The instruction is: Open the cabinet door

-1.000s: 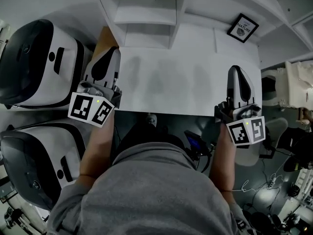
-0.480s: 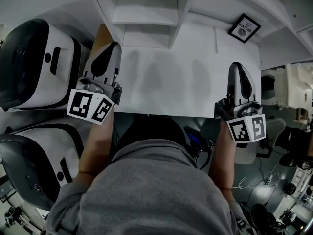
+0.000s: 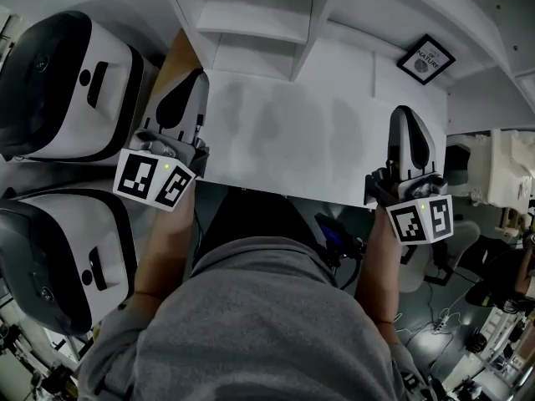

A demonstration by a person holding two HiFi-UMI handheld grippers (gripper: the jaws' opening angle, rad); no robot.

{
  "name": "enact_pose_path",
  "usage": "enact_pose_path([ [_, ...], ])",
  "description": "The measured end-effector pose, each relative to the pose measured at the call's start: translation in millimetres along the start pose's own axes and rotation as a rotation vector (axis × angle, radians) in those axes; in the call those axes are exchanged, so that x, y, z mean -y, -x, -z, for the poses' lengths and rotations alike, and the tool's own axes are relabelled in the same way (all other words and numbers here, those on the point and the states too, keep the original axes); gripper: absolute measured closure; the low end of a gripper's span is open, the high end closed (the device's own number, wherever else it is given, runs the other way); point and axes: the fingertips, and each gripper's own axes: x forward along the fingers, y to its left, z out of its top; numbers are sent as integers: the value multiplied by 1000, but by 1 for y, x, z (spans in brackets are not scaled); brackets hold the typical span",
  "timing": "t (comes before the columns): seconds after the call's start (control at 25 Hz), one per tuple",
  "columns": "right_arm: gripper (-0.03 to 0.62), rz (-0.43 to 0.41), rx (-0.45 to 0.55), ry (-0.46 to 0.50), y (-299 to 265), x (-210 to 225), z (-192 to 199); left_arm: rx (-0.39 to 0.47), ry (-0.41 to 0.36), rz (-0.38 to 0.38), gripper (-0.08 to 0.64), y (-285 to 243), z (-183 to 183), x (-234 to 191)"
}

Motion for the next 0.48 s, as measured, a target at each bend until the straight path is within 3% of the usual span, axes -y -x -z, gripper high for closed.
enact_pose_path([
  [0.48,566,-90,19,-17,12,14,-6,15,-22,-72,554,12,1,37],
])
